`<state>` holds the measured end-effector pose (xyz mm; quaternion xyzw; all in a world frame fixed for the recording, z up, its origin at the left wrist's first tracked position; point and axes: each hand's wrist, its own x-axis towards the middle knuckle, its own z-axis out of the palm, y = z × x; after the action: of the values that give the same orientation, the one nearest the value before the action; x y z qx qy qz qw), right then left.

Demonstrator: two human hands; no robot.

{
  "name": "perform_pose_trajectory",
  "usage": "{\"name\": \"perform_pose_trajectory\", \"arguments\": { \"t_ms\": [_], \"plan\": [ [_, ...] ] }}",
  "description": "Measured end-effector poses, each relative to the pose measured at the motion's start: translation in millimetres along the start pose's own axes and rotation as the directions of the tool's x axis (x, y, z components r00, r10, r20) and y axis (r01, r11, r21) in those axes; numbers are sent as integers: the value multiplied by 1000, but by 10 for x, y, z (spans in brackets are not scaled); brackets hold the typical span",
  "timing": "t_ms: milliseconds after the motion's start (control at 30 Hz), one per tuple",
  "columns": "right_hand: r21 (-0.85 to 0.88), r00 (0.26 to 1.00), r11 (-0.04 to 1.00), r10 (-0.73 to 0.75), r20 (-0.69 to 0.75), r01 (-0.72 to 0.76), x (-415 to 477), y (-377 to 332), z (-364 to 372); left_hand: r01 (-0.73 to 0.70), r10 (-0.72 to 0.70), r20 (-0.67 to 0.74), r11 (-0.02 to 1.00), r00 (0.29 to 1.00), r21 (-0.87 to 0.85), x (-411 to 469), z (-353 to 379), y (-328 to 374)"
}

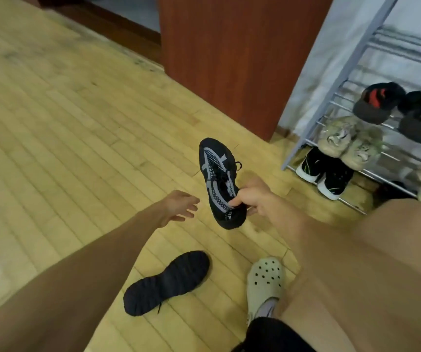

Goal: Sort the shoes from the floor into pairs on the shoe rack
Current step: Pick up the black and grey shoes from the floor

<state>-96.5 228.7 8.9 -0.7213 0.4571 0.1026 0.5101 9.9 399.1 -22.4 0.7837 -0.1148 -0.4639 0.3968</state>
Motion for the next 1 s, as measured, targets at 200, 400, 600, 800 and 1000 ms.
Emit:
{"name": "perform_pose_trajectory", "arguments": {
  "t_ms": [200,400,600,800,1000],
  "plan": [
    [83,988,986,139,71,-144,356,424,413,216,-213,-36,968,976,131,372,121,-795],
    [105,950,951,273,151,-291,592,896,522,273,-319,-11,792,948,547,556,443,-1425],
    [215,920,902,334,206,-376,663,1059,501,266,-308,-17,789,951,554,698,618,-1458],
    [244,931,905,306,198,-349,551,978,481,179,-240,16,764,971,620,666,551,-1497],
    [311,955,904,260,144,-293,432,937,420,224,-64,-254,705,965,673,649,266,-1145]
  ]
}}
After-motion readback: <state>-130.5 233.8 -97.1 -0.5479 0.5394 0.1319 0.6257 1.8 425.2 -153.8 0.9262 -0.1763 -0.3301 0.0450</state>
